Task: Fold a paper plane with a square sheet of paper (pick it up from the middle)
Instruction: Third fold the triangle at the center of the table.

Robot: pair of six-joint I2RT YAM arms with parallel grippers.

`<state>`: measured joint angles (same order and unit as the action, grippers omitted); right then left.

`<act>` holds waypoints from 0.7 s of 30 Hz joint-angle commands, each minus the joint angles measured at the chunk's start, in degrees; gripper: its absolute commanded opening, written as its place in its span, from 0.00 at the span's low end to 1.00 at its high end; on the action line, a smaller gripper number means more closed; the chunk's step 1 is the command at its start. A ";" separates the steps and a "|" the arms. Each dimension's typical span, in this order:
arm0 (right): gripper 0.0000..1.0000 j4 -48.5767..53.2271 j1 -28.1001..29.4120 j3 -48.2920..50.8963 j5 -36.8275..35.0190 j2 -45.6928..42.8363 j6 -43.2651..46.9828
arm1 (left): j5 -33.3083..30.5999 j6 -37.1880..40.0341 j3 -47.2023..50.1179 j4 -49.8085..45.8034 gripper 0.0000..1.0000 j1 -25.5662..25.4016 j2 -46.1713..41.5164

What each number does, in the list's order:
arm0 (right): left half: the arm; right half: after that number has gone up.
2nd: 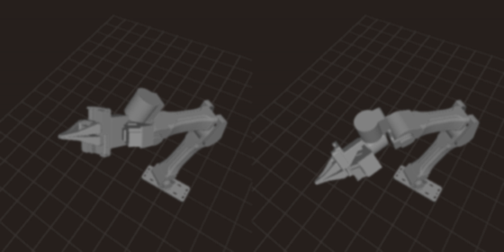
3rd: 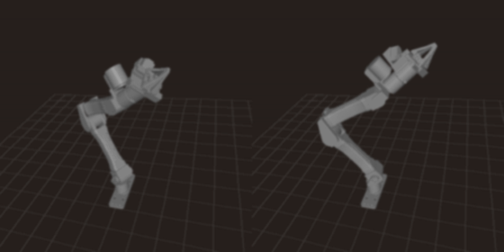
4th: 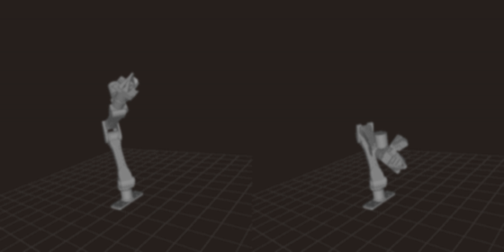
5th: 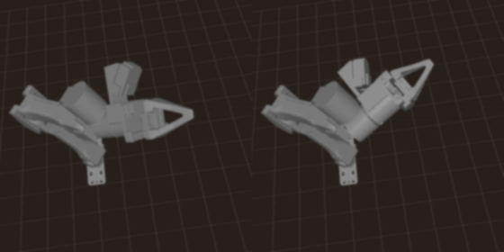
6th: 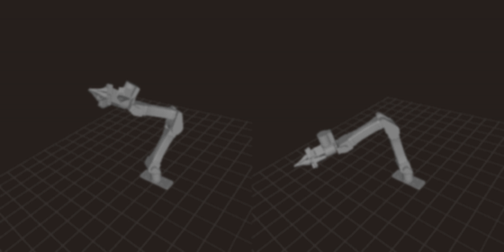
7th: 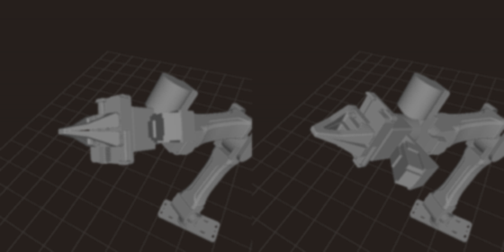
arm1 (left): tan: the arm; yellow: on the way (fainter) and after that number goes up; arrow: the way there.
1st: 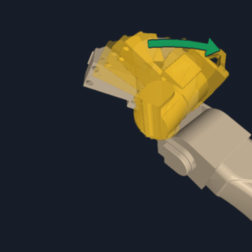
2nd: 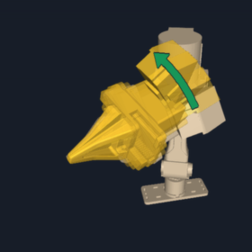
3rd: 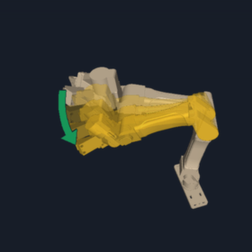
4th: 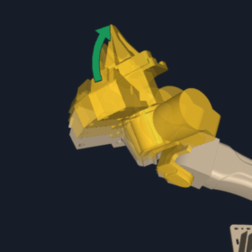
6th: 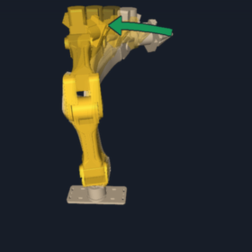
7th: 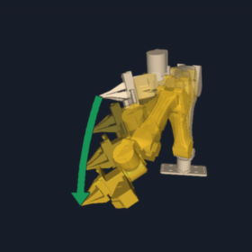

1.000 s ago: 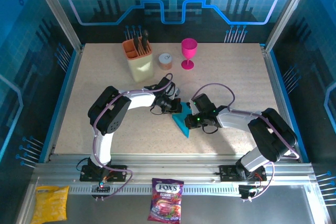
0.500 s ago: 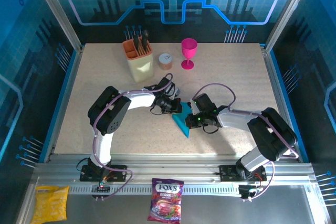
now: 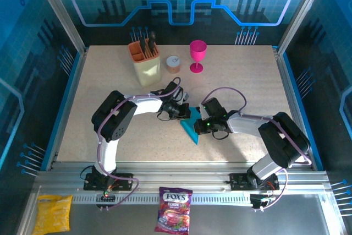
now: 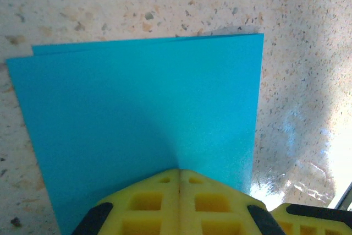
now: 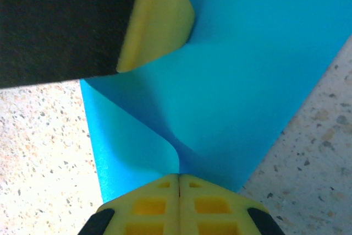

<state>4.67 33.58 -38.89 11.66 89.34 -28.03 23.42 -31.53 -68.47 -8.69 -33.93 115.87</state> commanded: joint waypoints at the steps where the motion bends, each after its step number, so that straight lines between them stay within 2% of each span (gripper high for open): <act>1: 0.00 0.31 -0.80 -1.76 1.08 0.37 -0.05 | -3.47 -0.13 1.92 -3.00 0.00 -0.34 0.90; 21: 0.00 -2.65 -0.84 1.78 1.35 1.28 -1.50 | -3.53 -0.13 2.45 -2.74 0.00 -0.33 0.88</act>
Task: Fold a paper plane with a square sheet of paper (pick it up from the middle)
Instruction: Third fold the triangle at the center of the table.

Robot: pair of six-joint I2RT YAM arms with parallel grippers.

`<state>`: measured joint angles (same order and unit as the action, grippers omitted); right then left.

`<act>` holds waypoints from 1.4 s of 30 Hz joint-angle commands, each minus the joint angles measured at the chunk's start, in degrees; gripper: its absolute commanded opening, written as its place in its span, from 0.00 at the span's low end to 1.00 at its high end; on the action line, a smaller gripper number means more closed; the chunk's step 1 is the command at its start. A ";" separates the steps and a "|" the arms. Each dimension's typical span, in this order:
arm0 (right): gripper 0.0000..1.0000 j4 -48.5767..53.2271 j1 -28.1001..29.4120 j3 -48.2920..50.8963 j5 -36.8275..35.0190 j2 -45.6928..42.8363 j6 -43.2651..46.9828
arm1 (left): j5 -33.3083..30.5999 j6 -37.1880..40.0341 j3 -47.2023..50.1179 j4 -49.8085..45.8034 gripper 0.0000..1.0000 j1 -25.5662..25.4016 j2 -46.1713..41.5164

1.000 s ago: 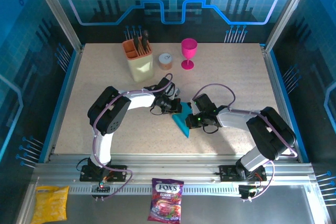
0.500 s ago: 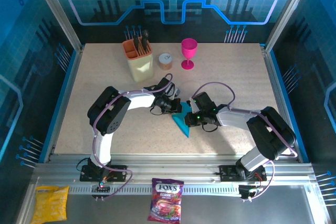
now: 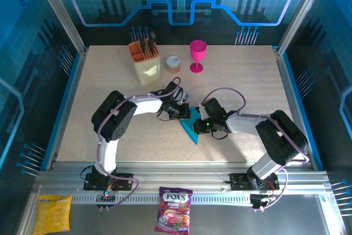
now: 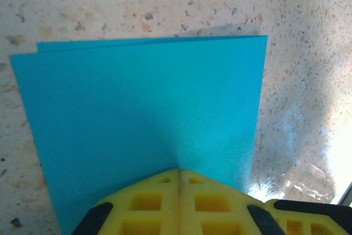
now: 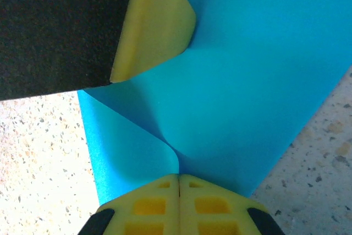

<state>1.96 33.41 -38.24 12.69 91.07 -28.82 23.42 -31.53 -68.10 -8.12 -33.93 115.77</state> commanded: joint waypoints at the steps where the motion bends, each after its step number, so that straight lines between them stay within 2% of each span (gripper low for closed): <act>1: 0.00 0.15 -0.68 1.04 0.38 -0.71 -0.72 | -3.47 -0.15 2.09 -3.32 0.00 -0.34 1.11; 9: 0.00 1.61 -0.71 0.35 -0.05 -2.81 -0.58 | -3.42 -0.13 2.00 -3.22 0.00 -0.34 1.22; 42: 0.00 0.97 -1.13 1.36 -0.24 -1.67 -1.04 | -3.12 -0.14 2.00 -3.22 0.00 -0.34 1.31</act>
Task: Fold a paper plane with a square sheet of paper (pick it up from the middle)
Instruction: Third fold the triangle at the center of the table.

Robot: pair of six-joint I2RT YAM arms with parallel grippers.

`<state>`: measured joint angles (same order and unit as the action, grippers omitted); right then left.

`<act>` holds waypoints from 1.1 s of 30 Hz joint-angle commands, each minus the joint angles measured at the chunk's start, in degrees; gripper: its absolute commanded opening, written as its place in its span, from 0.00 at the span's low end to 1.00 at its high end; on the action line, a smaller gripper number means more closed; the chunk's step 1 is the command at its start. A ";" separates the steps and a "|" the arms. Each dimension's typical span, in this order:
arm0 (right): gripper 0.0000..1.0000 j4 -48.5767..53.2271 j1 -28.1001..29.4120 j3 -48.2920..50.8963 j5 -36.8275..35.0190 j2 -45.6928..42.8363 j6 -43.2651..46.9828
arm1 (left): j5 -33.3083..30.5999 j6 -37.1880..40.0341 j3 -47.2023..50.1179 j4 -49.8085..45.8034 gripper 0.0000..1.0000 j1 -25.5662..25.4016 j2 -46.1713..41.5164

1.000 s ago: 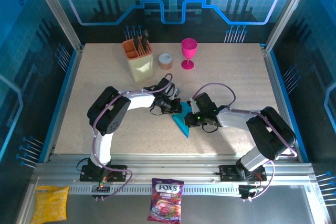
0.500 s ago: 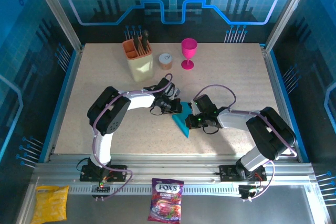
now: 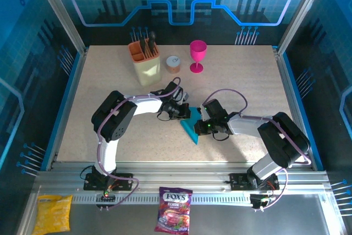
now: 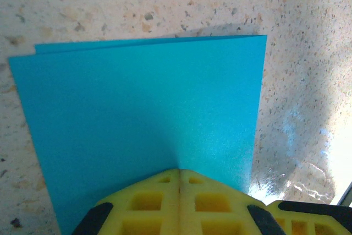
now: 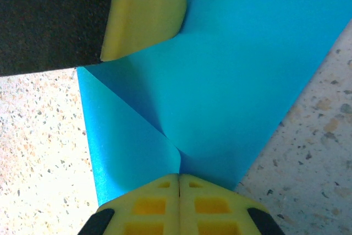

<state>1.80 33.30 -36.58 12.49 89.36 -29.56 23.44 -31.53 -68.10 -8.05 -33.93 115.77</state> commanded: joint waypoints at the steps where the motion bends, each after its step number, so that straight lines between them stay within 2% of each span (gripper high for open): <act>1: 0.00 1.41 -1.04 -0.62 -0.01 -0.36 -0.24 | -3.14 -0.11 2.21 -3.21 0.00 -0.34 1.35; 10: 0.00 3.47 -1.04 -2.68 0.07 -1.47 0.36 | -3.17 -0.15 2.44 -3.02 0.00 -0.32 1.66; 33: 0.00 -0.32 -1.99 0.60 0.25 2.77 -0.26 | -2.98 0.18 1.46 -3.63 0.00 0.13 0.05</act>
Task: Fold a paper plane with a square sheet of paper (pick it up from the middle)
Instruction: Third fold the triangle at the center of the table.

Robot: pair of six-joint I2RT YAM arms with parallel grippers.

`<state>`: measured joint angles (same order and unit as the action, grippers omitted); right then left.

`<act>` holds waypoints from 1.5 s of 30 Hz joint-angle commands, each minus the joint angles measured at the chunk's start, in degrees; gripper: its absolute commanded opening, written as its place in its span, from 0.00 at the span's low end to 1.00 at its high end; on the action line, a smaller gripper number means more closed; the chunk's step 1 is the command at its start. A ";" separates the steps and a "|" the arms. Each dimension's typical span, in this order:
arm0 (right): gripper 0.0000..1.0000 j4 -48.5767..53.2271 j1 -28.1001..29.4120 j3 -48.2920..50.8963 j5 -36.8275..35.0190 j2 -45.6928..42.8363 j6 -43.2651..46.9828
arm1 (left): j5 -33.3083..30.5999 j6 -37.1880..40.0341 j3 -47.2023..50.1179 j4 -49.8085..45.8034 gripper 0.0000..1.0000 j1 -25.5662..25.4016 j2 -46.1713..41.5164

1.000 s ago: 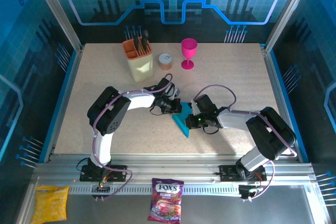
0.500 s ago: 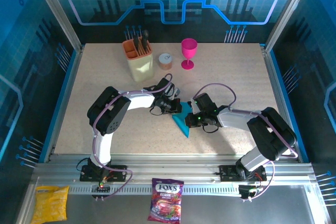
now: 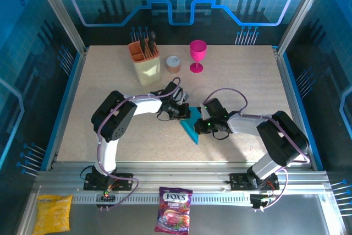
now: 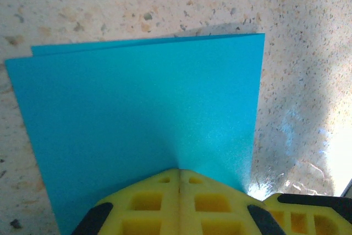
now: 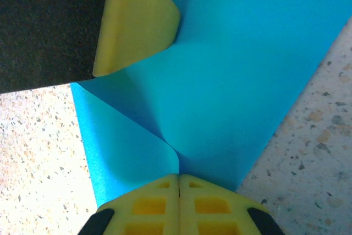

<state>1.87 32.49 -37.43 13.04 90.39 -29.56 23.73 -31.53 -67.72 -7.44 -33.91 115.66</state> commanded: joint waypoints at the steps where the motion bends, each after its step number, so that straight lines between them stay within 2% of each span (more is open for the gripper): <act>1: 0.00 -0.45 -1.03 1.50 -0.29 1.96 -0.23 | -3.17 0.40 0.73 -4.49 0.00 0.23 -0.48; 7: 0.00 -0.63 -1.03 2.15 -0.37 2.37 -0.16 | -3.03 1.11 -0.40 -5.91 0.00 0.78 -5.03; 13: 0.00 -0.80 -1.03 2.52 -0.45 2.73 -0.27 | -1.50 -0.51 2.63 -4.08 0.05 0.73 -10.16; 22: 0.00 -0.79 -1.03 2.54 -0.24 3.33 -0.09 | 1.21 -2.92 10.08 0.47 0.00 -2.09 -15.62; 45: 0.00 -0.34 -1.03 1.77 -0.03 4.42 0.42 | -1.09 -0.95 10.74 2.76 0.00 -2.92 -10.85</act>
<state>-3.16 32.16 -36.75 14.94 92.23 -29.54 23.62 -34.11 -56.80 -4.62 -36.93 104.05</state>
